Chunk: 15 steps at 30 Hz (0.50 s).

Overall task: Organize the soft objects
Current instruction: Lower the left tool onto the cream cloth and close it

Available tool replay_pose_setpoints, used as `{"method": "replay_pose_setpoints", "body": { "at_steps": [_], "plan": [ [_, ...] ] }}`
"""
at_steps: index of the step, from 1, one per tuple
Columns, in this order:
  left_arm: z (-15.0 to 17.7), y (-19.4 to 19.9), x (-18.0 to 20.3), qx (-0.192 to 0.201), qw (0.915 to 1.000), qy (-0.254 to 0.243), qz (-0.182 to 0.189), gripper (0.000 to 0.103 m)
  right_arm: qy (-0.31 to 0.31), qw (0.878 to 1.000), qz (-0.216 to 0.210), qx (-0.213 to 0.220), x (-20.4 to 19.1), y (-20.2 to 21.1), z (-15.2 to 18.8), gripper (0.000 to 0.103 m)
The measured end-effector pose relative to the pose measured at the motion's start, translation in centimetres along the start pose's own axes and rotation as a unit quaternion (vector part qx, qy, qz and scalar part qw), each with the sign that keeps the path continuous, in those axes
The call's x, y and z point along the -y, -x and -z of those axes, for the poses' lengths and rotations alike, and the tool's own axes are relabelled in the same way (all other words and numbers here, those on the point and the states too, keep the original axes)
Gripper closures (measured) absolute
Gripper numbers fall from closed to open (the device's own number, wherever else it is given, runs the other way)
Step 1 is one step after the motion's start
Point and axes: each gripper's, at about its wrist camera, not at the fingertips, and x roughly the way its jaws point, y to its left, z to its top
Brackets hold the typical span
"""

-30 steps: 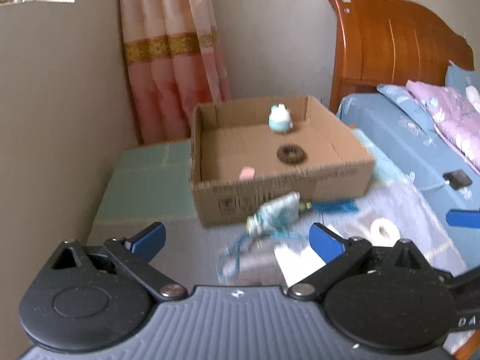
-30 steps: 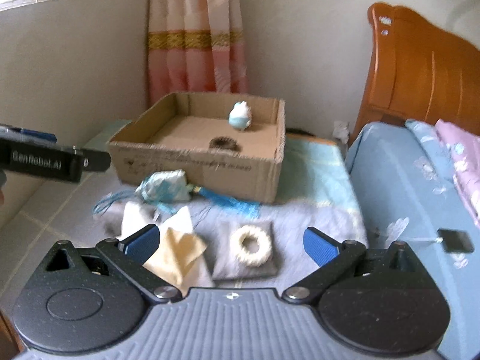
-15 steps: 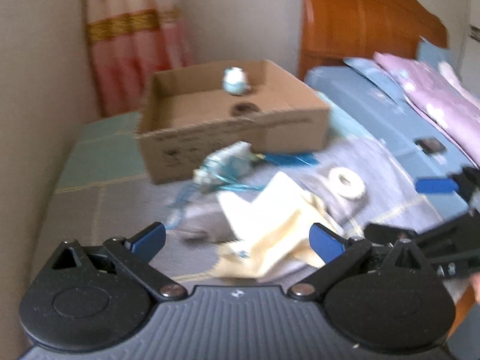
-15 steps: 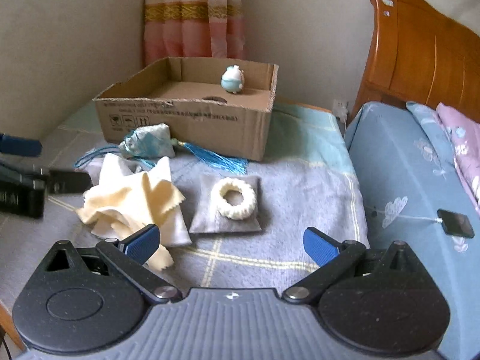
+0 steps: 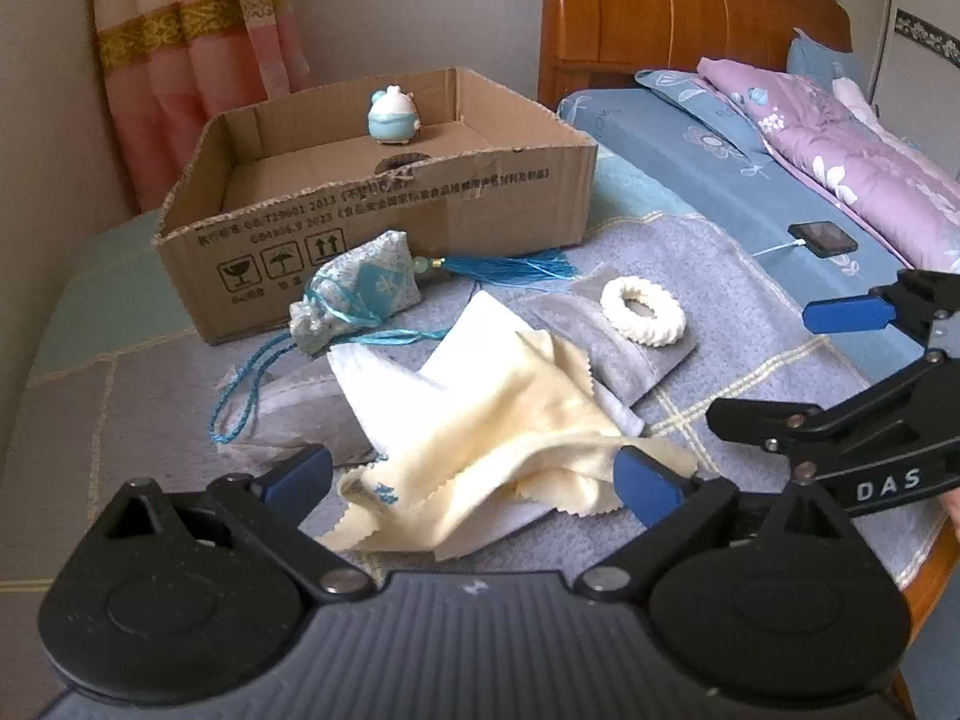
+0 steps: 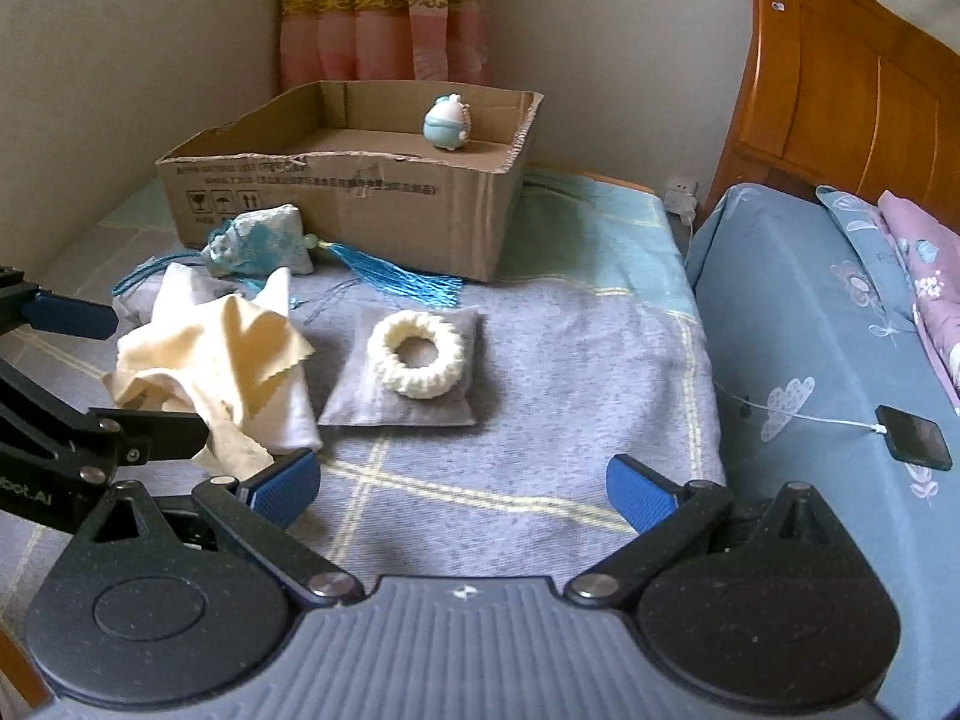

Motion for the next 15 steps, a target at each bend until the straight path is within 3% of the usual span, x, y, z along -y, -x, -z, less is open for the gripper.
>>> {"method": "replay_pose_setpoints", "body": {
  "at_steps": [8,10,15],
  "plan": [
    [-0.1,-0.5,1.0,-0.010,0.9999,-0.010,0.004,0.039,-0.010,1.000,-0.005,-0.002,0.5,-0.1,0.2,0.000],
    [-0.1,-0.5,1.2,-0.015,0.9997,-0.018,0.005,0.056,-0.009,1.000,-0.005,-0.004,0.4,-0.1,0.2,0.000],
    [0.1,0.5,1.2,-0.014,0.9997,-0.019,0.006,0.075,-0.004,1.000,-0.006,-0.003,-0.1,0.2,0.2,0.000]
  ]
}}
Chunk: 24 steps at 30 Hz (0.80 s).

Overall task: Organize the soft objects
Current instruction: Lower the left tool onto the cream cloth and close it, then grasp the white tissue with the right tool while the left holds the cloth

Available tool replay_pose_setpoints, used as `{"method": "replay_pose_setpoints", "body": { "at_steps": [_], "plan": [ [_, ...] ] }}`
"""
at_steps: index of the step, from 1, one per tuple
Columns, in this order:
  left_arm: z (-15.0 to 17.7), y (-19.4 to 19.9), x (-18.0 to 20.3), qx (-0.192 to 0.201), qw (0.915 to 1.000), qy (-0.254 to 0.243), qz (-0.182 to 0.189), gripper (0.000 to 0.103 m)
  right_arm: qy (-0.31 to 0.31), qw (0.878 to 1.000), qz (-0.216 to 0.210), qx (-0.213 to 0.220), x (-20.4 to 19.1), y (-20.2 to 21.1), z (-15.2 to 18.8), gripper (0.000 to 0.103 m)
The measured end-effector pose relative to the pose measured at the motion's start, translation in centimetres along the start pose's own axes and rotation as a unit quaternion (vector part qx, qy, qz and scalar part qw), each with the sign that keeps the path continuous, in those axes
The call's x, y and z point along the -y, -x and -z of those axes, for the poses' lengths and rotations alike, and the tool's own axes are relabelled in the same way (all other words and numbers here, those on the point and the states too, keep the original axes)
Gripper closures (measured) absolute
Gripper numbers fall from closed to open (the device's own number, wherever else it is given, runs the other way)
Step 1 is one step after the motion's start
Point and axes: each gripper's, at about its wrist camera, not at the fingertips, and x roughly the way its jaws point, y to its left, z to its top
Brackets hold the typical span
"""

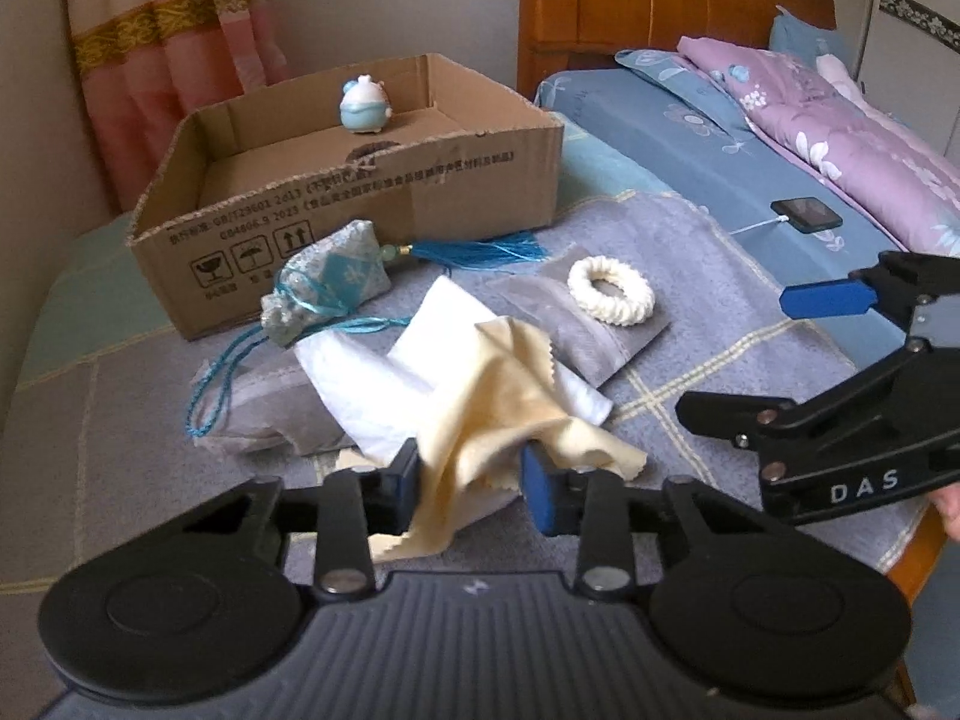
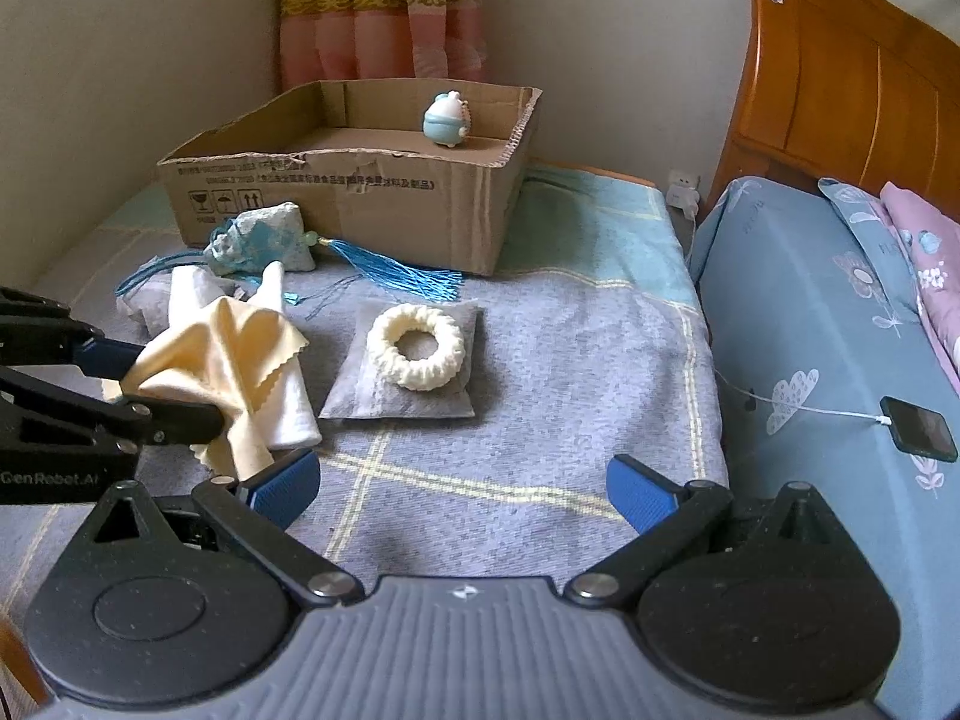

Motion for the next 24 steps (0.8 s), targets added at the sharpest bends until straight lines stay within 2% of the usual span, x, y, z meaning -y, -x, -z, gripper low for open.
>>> {"method": "replay_pose_setpoints", "body": {
  "at_steps": [1,6,11,13,20,24],
  "plan": [
    [0.1,0.3,-0.1,0.003,1.0000,-0.002,0.000,0.083,0.002,1.000,0.000,0.000,-0.1,0.1,0.0,0.000],
    [0.3,1.4,-0.8,0.013,0.9998,0.010,0.006,0.093,0.006,1.000,0.001,0.001,-0.7,0.6,0.0,0.000],
    [0.6,2.1,-1.2,0.018,0.9997,0.007,0.016,0.095,0.011,1.000,0.005,0.004,-1.2,1.2,-0.1,0.000],
    [0.6,2.0,-1.1,0.020,0.9997,0.002,0.011,0.093,0.013,1.000,0.006,0.005,-1.4,1.4,-0.1,0.000],
    [0.2,0.4,-0.4,0.022,0.9987,-0.032,0.033,0.088,0.014,1.000,0.011,0.008,-1.6,2.0,-0.1,0.000],
    [-0.2,-0.2,-0.3,0.032,0.9979,-0.029,0.048,0.061,0.012,1.000,0.016,0.009,-1.4,2.2,-0.1,0.000]
  ]
}}
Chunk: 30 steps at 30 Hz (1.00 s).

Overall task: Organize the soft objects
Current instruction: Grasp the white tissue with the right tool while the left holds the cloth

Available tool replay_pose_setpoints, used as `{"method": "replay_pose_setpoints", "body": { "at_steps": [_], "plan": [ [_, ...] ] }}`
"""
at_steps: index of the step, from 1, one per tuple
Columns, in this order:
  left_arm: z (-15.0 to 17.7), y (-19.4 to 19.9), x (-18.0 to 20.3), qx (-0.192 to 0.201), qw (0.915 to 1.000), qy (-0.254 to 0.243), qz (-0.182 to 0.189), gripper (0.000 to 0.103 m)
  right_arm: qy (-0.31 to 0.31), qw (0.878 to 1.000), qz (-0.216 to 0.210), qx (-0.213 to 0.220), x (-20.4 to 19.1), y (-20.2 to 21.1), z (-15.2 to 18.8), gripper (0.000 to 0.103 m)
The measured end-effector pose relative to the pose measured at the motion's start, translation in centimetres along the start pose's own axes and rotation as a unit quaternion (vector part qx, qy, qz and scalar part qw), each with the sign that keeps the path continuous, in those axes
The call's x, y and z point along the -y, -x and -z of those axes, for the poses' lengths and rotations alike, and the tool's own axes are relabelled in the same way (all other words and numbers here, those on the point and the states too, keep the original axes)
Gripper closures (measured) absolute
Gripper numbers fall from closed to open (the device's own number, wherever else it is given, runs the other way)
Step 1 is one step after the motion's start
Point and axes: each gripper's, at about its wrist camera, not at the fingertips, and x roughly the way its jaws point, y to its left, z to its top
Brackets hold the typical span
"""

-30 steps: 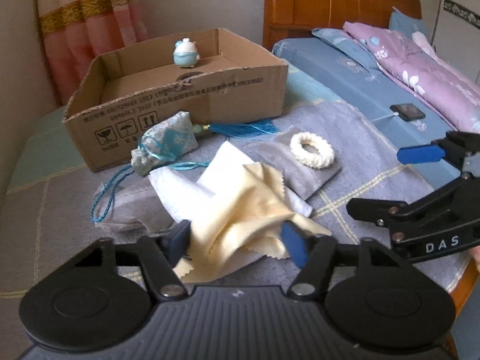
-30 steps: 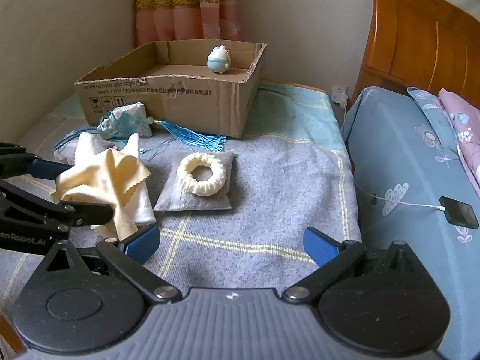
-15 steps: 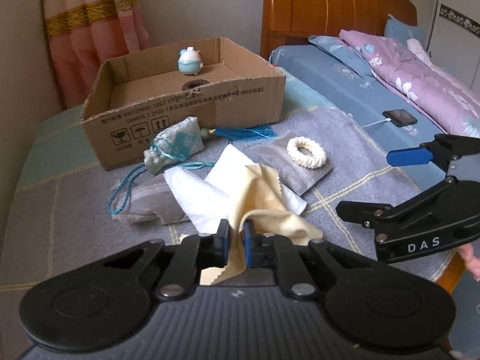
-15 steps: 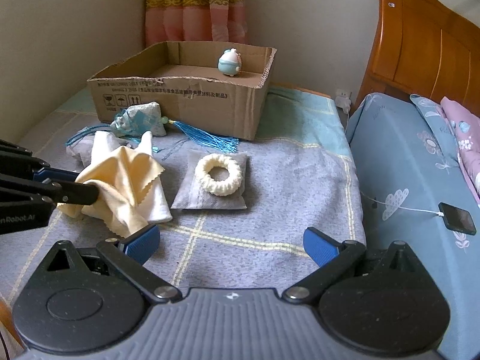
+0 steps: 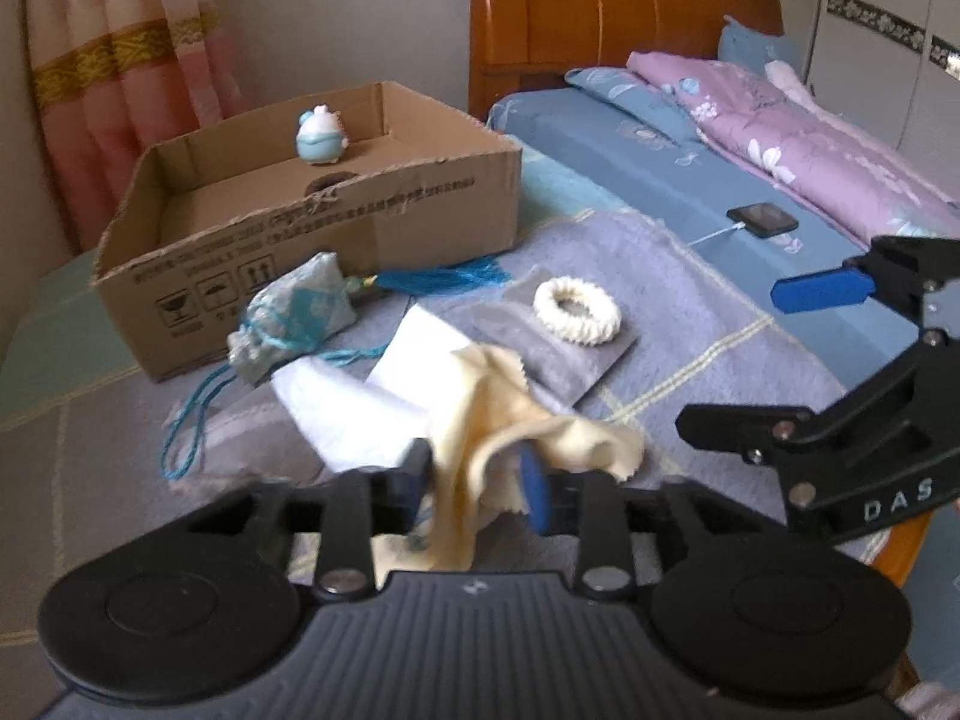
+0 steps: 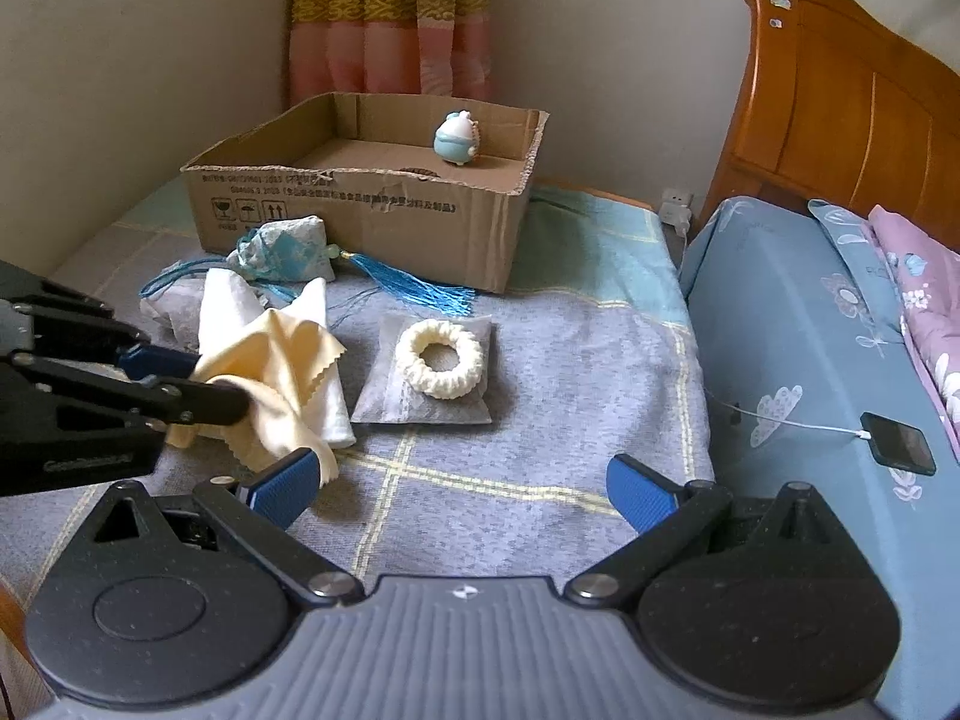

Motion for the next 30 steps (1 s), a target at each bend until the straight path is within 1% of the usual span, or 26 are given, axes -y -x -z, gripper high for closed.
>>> {"method": "replay_pose_setpoints", "body": {
  "at_steps": [1,5,6,7,10,12,17,22,24,26,28,30],
  "plan": [
    [0.0,-0.1,0.0,0.004,1.0000,0.000,0.002,0.055,-0.001,1.000,0.001,0.000,0.1,0.1,0.0,0.000],
    [-0.3,-0.7,0.4,0.000,1.0000,-0.009,0.000,0.057,-0.005,1.000,0.003,0.001,0.5,0.1,0.0,0.000],
    [-0.3,-0.8,0.5,-0.003,0.9999,-0.010,-0.001,0.061,-0.007,1.000,0.003,0.001,0.6,0.1,0.0,0.000],
    [-0.3,-0.9,0.6,-0.007,0.9999,-0.010,-0.006,0.072,-0.009,1.000,0.002,0.000,0.7,0.0,0.0,0.000],
    [-0.2,-0.5,0.6,-0.011,0.9999,-0.006,-0.002,0.085,-0.011,1.000,0.001,0.000,0.7,-0.1,0.1,0.000],
    [-0.1,0.0,0.6,-0.010,0.9999,-0.007,-0.005,0.090,-0.010,1.000,-0.001,-0.001,0.6,-0.1,0.1,0.000],
    [0.0,2.4,0.4,0.010,0.9999,-0.003,-0.012,0.094,-0.008,1.000,-0.004,0.000,0.3,0.0,0.2,0.000],
    [-0.1,4.6,-0.5,0.022,0.9990,0.011,-0.037,0.094,-0.002,1.000,-0.018,0.002,-0.2,0.1,0.0,0.000],
    [0.0,5.3,-1.1,0.024,0.9984,0.020,-0.048,0.094,0.002,0.999,-0.032,0.004,-0.6,0.1,-0.1,0.000],
    [0.2,5.6,-1.7,0.026,0.9972,0.028,-0.065,0.094,0.006,0.998,-0.056,0.007,-1.1,0.1,-0.1,0.000],
    [0.5,5.6,-2.4,0.023,0.9955,0.039,-0.083,0.094,0.009,0.997,-0.082,0.007,-1.7,-0.1,-0.2,0.000],
    [0.7,5.5,-3.3,0.018,0.9940,0.053,-0.094,0.094,0.018,0.995,-0.099,0.006,-2.6,-0.4,-0.3,0.000]
  ]
}}
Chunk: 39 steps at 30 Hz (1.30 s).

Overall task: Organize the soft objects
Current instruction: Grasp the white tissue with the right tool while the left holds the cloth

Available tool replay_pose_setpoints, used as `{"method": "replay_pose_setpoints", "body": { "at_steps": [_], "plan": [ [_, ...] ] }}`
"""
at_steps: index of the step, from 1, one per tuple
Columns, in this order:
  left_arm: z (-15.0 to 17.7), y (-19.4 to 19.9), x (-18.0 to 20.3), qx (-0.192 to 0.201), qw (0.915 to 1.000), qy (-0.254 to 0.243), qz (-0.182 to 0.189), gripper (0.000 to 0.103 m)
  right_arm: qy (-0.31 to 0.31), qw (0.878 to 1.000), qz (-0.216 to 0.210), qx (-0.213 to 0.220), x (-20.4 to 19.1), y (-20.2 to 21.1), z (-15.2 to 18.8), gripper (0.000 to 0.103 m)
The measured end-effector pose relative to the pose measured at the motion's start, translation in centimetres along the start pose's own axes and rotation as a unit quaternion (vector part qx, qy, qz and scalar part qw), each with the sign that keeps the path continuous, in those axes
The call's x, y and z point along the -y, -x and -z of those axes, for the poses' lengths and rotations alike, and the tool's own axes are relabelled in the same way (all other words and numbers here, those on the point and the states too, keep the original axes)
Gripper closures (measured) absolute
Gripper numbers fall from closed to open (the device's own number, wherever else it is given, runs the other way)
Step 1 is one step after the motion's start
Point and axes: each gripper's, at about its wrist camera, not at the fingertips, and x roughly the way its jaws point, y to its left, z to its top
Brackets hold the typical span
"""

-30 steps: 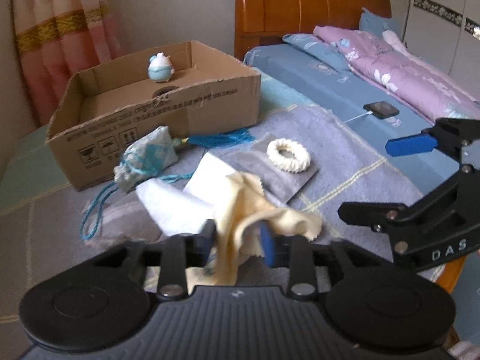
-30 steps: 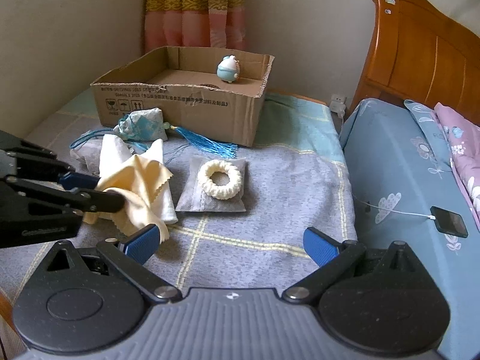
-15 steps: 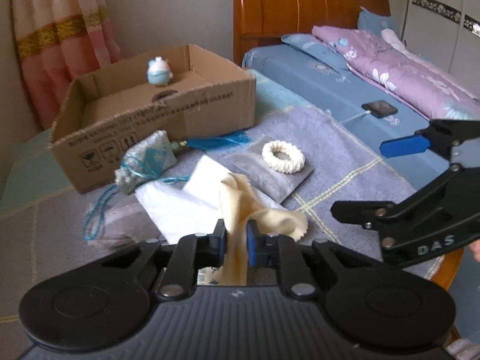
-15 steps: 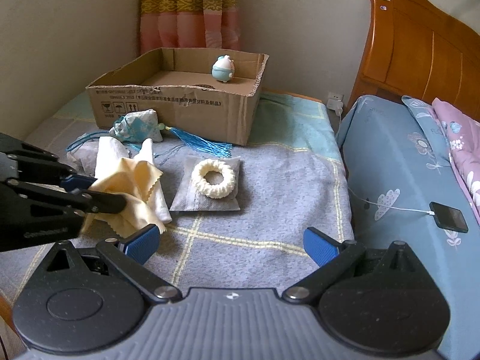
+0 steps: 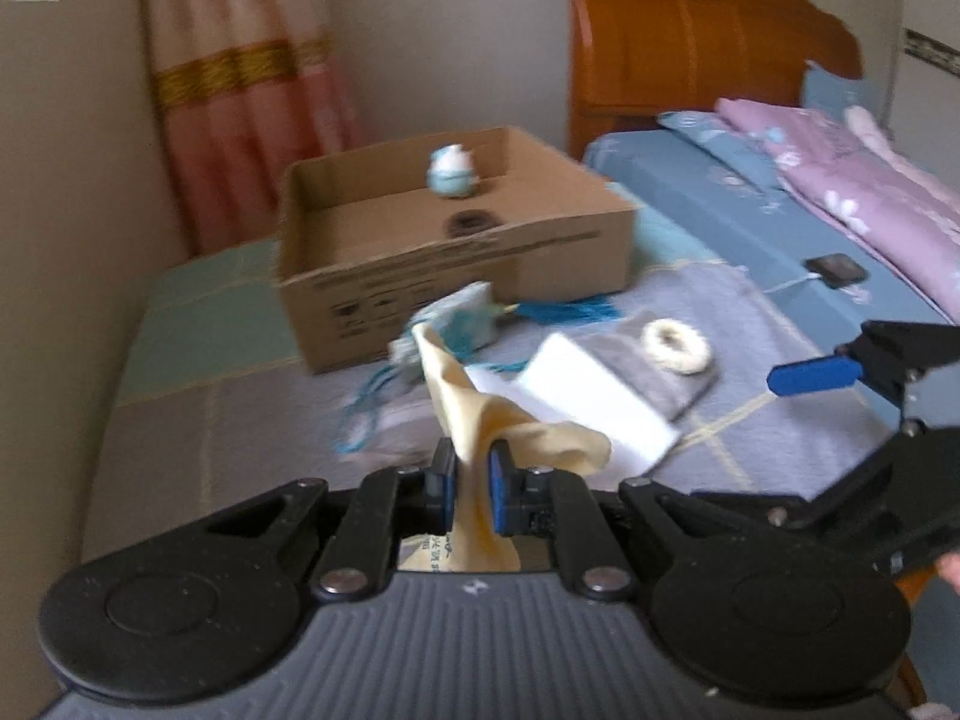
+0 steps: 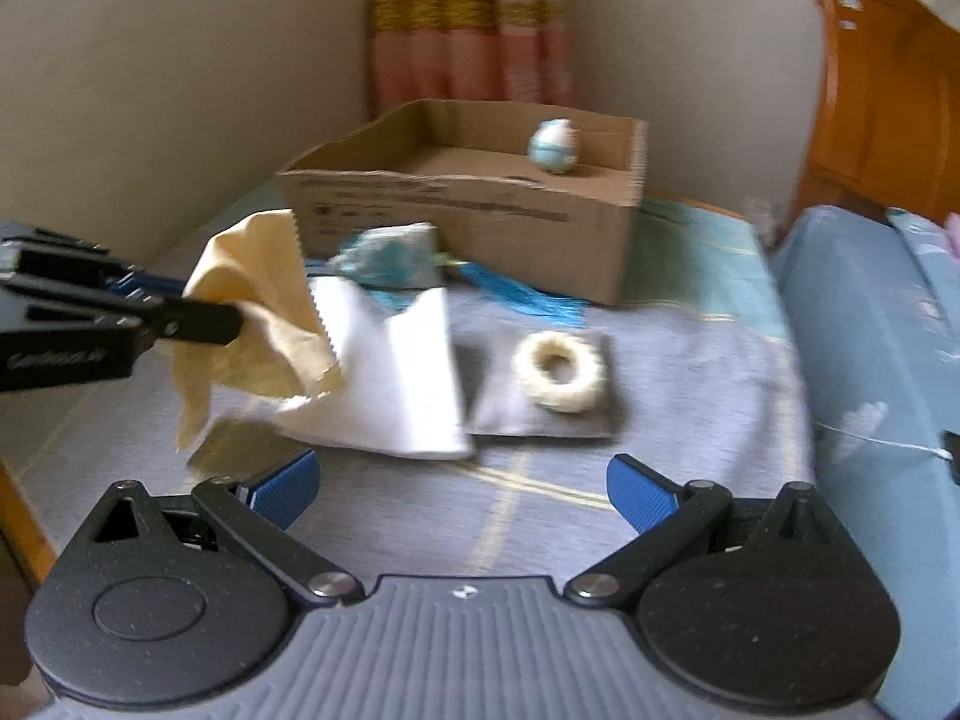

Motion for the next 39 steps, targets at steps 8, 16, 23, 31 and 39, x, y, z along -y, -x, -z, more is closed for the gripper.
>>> {"method": "replay_pose_setpoints", "body": {
  "at_steps": [8,16,23,31,39],
  "plan": [
    [0.4,-0.9,-2.4,-0.013,0.9991,0.035,-0.023,0.094,0.046,0.999,-0.026,-0.006,-2.9,-3.0,-1.6,0.000],
    [0.5,-1.2,-3.1,-0.016,0.9989,0.041,-0.015,0.094,0.108,0.994,-0.028,-0.021,-3.7,-5.2,-2.2,0.000],
    [0.4,-1.5,-3.3,-0.017,0.9987,0.048,0.000,0.094,0.197,0.980,0.004,-0.019,-4.1,-5.3,-0.6,0.002],
    [0.2,-1.9,-3.1,-0.020,0.9987,0.048,0.003,0.093,0.209,0.978,0.000,0.009,-4.9,-6.3,-1.6,0.016],
    [0.1,-2.1,-3.3,-0.023,0.9985,0.050,0.000,0.093,0.199,0.979,-0.029,0.008,-5.4,-6.7,-2.2,0.050]
  ]
}}
